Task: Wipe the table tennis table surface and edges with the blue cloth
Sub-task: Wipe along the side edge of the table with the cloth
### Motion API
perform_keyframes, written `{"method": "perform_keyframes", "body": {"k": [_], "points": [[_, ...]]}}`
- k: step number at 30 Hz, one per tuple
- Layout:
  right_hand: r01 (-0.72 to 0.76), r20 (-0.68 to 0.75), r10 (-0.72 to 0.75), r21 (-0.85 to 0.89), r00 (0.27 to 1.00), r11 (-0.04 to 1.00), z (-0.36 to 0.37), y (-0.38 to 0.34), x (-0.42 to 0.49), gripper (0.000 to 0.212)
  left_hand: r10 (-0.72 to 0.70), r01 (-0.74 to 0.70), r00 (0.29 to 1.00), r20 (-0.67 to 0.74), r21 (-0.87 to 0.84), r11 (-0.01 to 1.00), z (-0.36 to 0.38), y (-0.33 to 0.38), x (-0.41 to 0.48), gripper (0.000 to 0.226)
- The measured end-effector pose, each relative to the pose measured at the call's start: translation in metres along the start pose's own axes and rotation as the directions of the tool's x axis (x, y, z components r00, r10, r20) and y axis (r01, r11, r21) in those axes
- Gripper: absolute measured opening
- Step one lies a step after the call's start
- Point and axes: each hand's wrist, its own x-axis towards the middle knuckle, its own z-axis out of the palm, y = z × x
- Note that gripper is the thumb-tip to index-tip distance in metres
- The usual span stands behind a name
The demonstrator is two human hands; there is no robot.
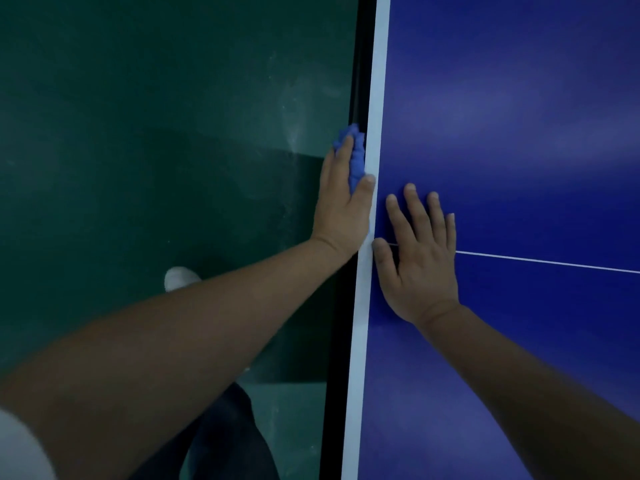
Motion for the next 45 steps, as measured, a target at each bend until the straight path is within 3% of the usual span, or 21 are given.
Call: {"method": "perform_keyframes", "body": {"k": [4, 7, 10, 13, 17, 21, 26, 31, 35, 39, 42, 45], "points": [[-0.002, 0.017, 0.002, -0.003, 1.0, 1.0, -0.003, -0.002, 0.0, 0.064, 0.035, -0.037, 0.999, 0.041, 0.044, 0.998, -0.006, -0.014, -0.084, 0.061], [-0.004, 0.008, 0.004, 0.021, 1.0, 1.0, -0.002, -0.002, -0.001, 0.064, -0.015, 0.016, 0.996, 0.093, -0.007, 1.0, -0.01, -0.022, -0.125, 0.065], [0.035, -0.034, -0.034, 0.027, 0.999, 0.999, -0.004, 0.006, 0.008, 0.061, 0.003, 0.001, 0.992, 0.122, -0.035, 0.999, -0.01, -0.015, -0.093, 0.065], [0.162, -0.08, -0.162, 0.0, 0.984, 0.987, -0.011, 0.021, 0.048, 0.055, 0.059, -0.061, 0.995, 0.086, 0.02, 0.998, -0.006, -0.007, -0.01, 0.062], [0.185, 0.001, -0.185, -0.057, 0.983, 0.981, -0.028, 0.04, 0.144, 0.061, -0.013, 0.015, 1.0, 0.015, -0.08, 0.997, 0.004, 0.013, 0.088, 0.06], [0.073, 0.053, -0.068, -0.093, 0.996, 0.993, -0.034, 0.048, 0.204, 0.067, 0.03, -0.026, 0.997, 0.076, -0.049, 0.998, -0.002, 0.001, 0.047, 0.063], [0.095, 0.008, -0.095, -0.085, 0.995, 0.992, -0.03, 0.051, 0.202, 0.065, -0.039, 0.066, 0.983, 0.178, -0.151, 0.986, -0.009, -0.009, -0.027, 0.066], [0.1, 0.001, -0.101, -0.076, 0.995, 0.992, -0.031, 0.05, 0.204, 0.065, -0.015, 0.02, 0.994, 0.111, -0.037, 0.999, 0.0, 0.009, 0.103, 0.066], [0.098, 0.004, -0.098, -0.074, 0.995, 0.992, -0.034, 0.048, 0.205, 0.064, 0.008, -0.005, 0.999, 0.042, -0.076, 0.997, 0.007, 0.031, 0.204, 0.066], [0.1, -0.005, -0.101, -0.067, 0.995, 0.993, -0.033, 0.049, 0.204, 0.064, 0.068, -0.065, 0.997, 0.045, -0.049, 0.997, 0.005, 0.015, 0.127, 0.06], [0.108, -0.023, -0.109, -0.06, 0.994, 0.992, -0.031, 0.05, 0.204, 0.064, 0.014, -0.002, 0.99, 0.14, -0.085, 0.996, -0.004, -0.001, 0.023, 0.065], [0.116, -0.039, -0.118, -0.055, 0.992, 0.992, -0.03, 0.051, 0.205, 0.064, -0.038, 0.041, 0.987, 0.153, -0.018, 0.999, -0.008, 0.002, 0.025, 0.065]]}}
